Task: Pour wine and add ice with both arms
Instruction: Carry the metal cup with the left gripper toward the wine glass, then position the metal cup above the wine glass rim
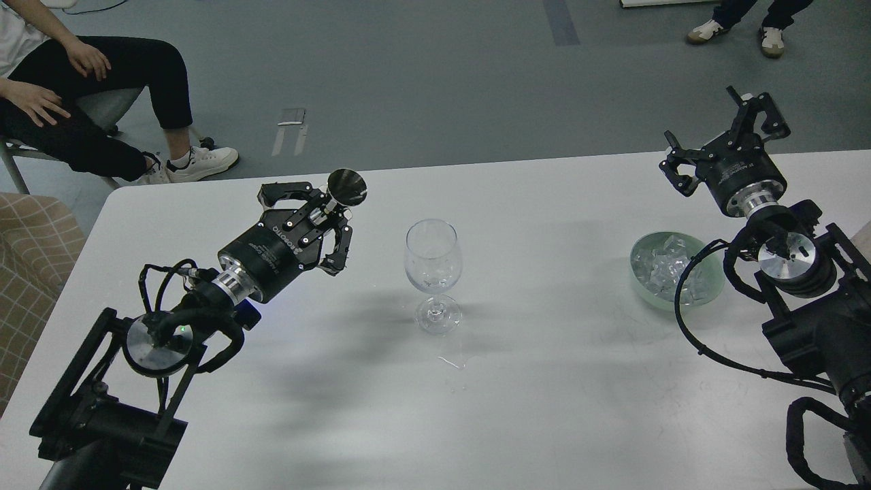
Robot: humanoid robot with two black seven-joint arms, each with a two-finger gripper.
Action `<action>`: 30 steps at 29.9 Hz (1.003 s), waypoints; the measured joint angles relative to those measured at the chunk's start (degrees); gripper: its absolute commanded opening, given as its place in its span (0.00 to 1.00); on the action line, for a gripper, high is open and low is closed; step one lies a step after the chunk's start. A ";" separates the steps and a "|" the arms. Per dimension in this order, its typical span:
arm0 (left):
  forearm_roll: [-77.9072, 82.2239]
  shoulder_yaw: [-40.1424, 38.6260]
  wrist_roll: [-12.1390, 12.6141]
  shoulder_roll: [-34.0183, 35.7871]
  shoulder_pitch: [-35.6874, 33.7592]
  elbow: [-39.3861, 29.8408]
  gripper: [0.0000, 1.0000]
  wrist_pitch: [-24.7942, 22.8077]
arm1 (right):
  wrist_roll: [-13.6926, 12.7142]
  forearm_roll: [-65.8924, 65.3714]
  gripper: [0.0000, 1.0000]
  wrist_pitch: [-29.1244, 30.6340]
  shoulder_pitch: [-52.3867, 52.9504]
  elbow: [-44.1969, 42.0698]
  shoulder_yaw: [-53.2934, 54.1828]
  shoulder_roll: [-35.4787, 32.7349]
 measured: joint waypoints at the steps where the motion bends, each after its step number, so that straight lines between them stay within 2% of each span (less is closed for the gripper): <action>1: 0.01 0.02 0.08 -0.02 -0.20 0.02 0.00 0.00 | 0.00 0.00 1.00 0.00 -0.01 0.00 0.00 -0.02; 7: 2.37 2.46 0.49 0.85 -1.92 0.22 0.00 -0.15 | 0.00 0.00 1.00 0.00 -0.07 0.00 0.09 -0.06; 15: 5.23 4.55 3.25 1.08 -3.13 -0.66 0.00 0.18 | 0.00 0.08 1.00 0.00 -0.19 0.00 0.09 -0.05; 30: 5.58 4.87 3.40 0.79 -4.89 -0.22 0.00 1.98 | -0.04 0.08 1.00 0.16 -0.54 -0.07 0.09 -0.04</action>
